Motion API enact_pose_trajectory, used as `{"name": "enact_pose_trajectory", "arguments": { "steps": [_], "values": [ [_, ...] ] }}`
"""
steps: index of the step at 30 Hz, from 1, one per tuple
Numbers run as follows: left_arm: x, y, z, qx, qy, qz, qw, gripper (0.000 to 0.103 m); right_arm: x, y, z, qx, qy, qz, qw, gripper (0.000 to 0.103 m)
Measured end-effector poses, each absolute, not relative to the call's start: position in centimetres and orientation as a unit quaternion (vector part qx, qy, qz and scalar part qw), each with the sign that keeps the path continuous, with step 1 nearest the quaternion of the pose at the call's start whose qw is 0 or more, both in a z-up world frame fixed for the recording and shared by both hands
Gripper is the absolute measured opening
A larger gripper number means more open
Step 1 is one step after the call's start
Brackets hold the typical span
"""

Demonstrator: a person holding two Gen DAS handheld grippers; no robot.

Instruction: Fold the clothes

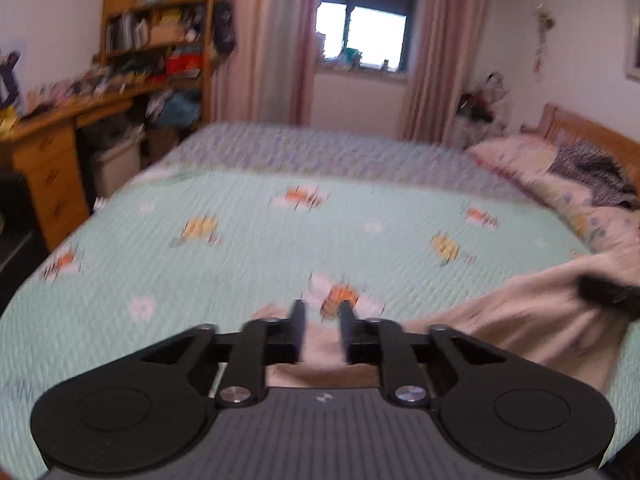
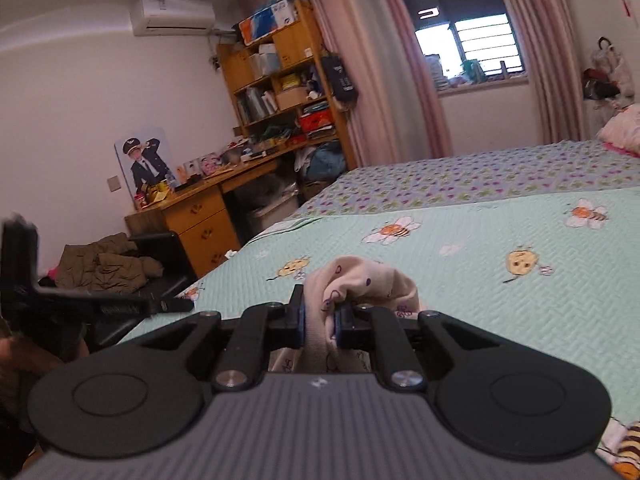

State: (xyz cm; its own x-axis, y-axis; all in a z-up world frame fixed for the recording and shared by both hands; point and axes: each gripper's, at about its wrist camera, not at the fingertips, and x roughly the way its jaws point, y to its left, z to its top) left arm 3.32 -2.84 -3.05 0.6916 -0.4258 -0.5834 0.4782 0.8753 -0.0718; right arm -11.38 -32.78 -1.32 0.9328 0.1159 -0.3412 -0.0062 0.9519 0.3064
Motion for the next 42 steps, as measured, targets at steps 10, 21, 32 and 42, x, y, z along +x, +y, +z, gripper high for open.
{"name": "enact_pose_trajectory", "arguments": {
  "steps": [10,21,32,42],
  "values": [
    [6.2,-4.9,-18.9,0.106,0.463,-0.179,0.862,0.088,-11.3,-34.1,-12.3,0.151,0.308,-0.087,0.936,0.069],
    [9.5,-11.4,-21.0,0.115,0.460,-0.195,0.859,0.069,-9.8,-35.4,-19.8,0.181,0.382,-0.131,0.896,0.050],
    [8.4,-8.5,-13.5,-0.001,0.350,-0.238,0.906,0.014,-8.8,-37.1,-17.3,0.205,0.299,-0.096,0.927,0.021],
    [7.6,-11.8,-22.2,0.070,0.399,-0.185,0.895,0.072,-7.7,-38.8,-21.4,0.204,0.300,-0.090,0.927,0.063]
  ]
}}
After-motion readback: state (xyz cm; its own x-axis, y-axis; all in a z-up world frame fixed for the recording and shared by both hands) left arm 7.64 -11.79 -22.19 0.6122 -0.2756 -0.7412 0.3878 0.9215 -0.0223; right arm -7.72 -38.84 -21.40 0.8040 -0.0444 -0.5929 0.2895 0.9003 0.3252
